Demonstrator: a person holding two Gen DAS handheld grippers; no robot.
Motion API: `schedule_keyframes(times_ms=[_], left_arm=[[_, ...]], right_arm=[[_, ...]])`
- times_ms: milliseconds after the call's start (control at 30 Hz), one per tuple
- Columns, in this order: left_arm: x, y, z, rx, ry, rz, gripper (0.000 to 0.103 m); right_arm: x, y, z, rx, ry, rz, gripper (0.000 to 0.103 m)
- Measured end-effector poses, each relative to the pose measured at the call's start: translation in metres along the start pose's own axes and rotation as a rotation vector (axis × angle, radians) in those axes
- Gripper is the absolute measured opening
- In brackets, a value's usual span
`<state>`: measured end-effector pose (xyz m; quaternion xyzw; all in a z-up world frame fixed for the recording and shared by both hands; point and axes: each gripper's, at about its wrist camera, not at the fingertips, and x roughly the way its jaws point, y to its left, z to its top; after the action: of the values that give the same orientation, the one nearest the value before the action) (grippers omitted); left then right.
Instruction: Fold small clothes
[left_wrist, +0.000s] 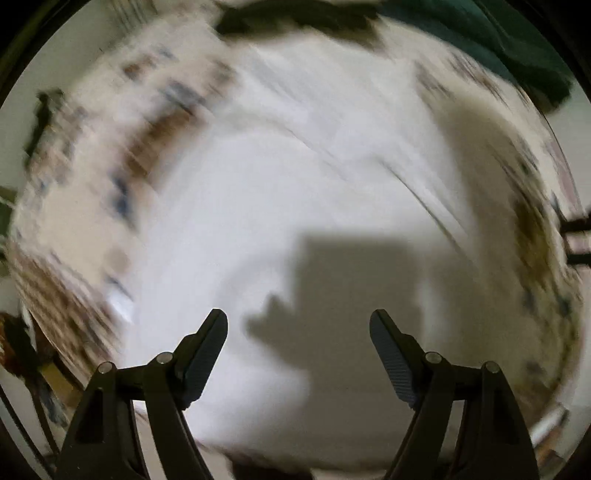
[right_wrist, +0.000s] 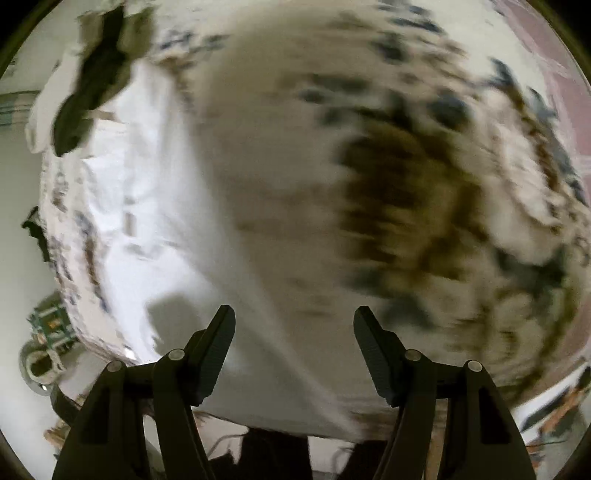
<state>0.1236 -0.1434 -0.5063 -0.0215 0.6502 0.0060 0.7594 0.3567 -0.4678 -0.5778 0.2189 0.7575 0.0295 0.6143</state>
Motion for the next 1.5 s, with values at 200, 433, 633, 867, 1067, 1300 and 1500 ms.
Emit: schedule_keyframes(times_ms=[200,433,633,867,1067,1300,1500], left_arm=[[0.039,-0.131,-0.07,-0.057,0.237,-0.257,0.078],[0.078,-0.169,-0.102,-0.061,0.265,-0.135,0.003],[0.022,-0.111,-0.118,-0.172,0.131,-0.146,0.001],[-0.035,-0.067,-0.117,-0.219,0.043,-0.107,0.0],[-0.055,-0.045,-0.109,-0.239,-0.01,-0.081,0.0],[-0.006,-0.043,-0.095,-0.334,0.046,-0.252,0.009],[0.032,-0.071,-0.085,-0.282,0.066,-0.365,0.043]], right_arm=[[-0.01,-0.111,-0.003,0.01,0.046,-0.041,0.069],[-0.001,-0.155,0.008,0.009,0.068,-0.049,0.069],[0.002,-0.137,0.038,-0.069,0.067,-0.029,0.069],[0.001,-0.068,0.091,-0.169,0.047,0.085,0.069],[0.025,0.036,0.172,-0.297,-0.005,0.245,0.068],[0.05,0.109,0.222,-0.359,-0.009,0.201,0.068],[0.069,0.102,0.2,-0.423,0.069,0.082,0.068]])
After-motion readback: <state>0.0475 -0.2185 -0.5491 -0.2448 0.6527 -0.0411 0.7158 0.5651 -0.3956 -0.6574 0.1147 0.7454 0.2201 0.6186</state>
